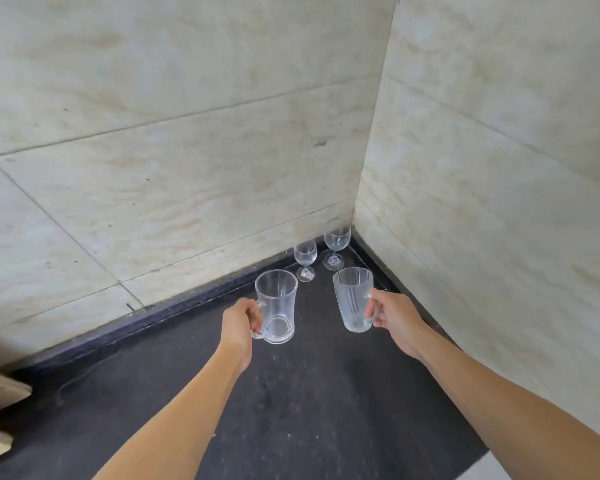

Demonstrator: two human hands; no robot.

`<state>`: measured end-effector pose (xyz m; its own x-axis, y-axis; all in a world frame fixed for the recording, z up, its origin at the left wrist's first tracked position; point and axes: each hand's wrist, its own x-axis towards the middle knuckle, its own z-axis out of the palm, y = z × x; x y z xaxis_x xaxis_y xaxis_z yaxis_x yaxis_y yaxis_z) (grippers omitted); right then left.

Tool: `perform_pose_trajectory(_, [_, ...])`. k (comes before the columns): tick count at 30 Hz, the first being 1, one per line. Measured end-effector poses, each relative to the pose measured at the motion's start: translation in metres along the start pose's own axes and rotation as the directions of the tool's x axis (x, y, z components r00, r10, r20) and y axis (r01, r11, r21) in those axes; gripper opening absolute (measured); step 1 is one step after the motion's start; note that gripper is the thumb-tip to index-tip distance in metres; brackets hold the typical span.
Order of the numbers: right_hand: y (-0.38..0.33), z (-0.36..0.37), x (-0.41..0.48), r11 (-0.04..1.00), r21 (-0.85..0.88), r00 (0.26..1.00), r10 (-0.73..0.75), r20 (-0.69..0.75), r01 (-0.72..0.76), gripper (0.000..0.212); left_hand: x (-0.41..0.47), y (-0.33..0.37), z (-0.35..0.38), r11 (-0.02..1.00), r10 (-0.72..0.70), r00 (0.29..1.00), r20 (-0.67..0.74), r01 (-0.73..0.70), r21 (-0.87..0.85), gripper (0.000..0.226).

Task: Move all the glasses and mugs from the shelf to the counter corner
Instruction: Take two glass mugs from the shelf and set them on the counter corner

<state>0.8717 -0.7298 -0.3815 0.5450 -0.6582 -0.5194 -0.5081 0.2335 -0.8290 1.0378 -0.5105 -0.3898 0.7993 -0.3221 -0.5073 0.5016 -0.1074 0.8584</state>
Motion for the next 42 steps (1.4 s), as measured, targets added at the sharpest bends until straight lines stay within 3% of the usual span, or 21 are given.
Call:
perform_pose_trajectory(7, [0.008,0.023,0.091,0.998,0.041,0.998,0.054,-0.013,-0.053,0.040,0.083,-0.016,0.022,0.996,-0.076,0.993,-0.090,0.071,-0.056,0.038])
perform_pose_trajectory(15, [0.012,0.036,0.145,0.998,0.054,0.999,0.036,0.009,-0.037,0.033,0.123,-0.022,0.036,0.998,-0.055,0.994,-0.093,0.051,-0.040,0.035])
perform_pose_trajectory(27, [0.030,0.038,0.165,0.999,0.049,1.000,-0.009,-0.008,0.009,0.044,0.146,-0.032,0.047,0.997,0.065,0.993,-0.100,-0.061,0.044,0.034])
perform_pose_trajectory(31, [0.034,0.036,0.158,1.000,-0.028,1.000,-0.010,0.023,0.011,0.039,0.140,-0.035,0.039,0.983,0.140,0.989,-0.047,-0.133,0.128,0.023])
perform_pose_trajectory(35, [0.033,0.038,0.152,0.989,-0.106,0.994,-0.098,0.052,0.103,0.028,0.134,-0.036,0.031,0.963,0.179,0.984,-0.015,-0.172,0.208,0.024])
perform_pose_trajectory(39, [0.030,0.037,0.142,0.889,-0.395,0.973,-0.221,0.069,0.230,0.029,0.124,-0.035,0.028,0.899,0.185,0.982,0.024,-0.179,0.399,0.022])
perform_pose_trajectory(42, [0.020,0.029,0.123,0.605,-0.740,0.930,-0.360,0.074,0.293,0.031,0.108,-0.035,0.017,0.661,0.237,0.972,-0.005,-0.157,0.733,0.030])
